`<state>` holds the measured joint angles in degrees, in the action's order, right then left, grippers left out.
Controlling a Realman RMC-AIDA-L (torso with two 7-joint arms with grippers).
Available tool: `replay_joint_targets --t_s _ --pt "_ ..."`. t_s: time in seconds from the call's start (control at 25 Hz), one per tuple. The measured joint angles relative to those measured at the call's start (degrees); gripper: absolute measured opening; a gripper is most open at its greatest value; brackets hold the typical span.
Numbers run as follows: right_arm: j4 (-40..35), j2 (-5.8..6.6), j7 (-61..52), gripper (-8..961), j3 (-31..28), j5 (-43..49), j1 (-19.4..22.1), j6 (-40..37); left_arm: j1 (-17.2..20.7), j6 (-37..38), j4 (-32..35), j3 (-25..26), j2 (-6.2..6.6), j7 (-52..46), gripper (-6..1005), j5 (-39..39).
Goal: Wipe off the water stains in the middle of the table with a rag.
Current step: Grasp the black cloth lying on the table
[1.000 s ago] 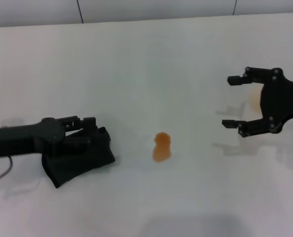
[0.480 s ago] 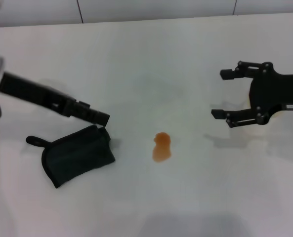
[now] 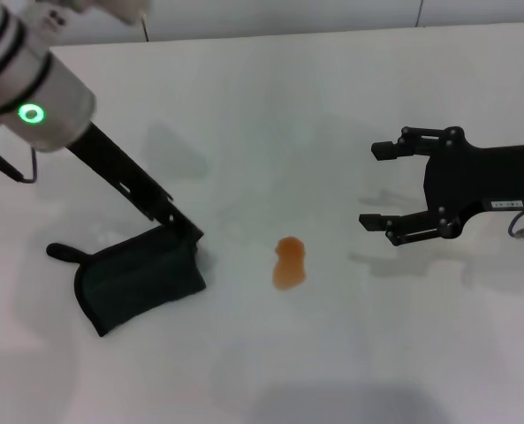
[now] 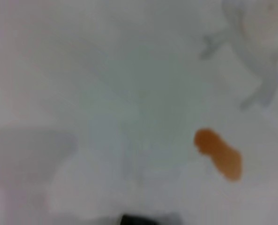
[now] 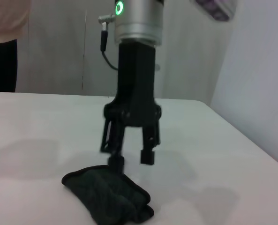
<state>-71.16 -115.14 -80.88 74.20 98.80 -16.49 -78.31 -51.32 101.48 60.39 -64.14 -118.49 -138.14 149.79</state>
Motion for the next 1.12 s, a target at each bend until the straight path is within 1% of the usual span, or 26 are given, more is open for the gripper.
replay_joint_targets --t_s 0.08,0.16,0.24,0.52,0.8,1.12 --pt "-0.1 0.0 -0.61 870 -0.03 -0.02 -0.03 0.09 -0.18 -0.05 0.06 -2.37 -0.45 -0.39 857 1.36" --pt "-0.16 0.0 -0.88 870 -0.19 -0.08 -0.07 0.21 0.01 -0.16 0.07 -5.35 -0.58 -1.17 857 1.98" --pt "-0.17 0.0 -0.9 870 -0.37 -0.16 -0.11 0.3 0.37 -0.38 0.08 -6.95 -0.59 -1.6 857 2.06" --pt "-0.2 0.0 -0.92 870 -0.68 -0.6 -0.54 0.63 2.56 -0.73 -0.2 -7.66 -0.61 -2.32 857 3.02" --pt "-0.2 0.0 -0.94 869 -1.11 -0.79 -0.76 0.95 2.96 -1.15 -0.28 -7.94 -0.61 -3.14 842 5.85" --pt "-0.06 0.0 -0.95 869 -1.17 -0.99 -0.76 0.98 3.12 -4.66 -1.75 -11.48 -0.6 -4.65 823 6.55"
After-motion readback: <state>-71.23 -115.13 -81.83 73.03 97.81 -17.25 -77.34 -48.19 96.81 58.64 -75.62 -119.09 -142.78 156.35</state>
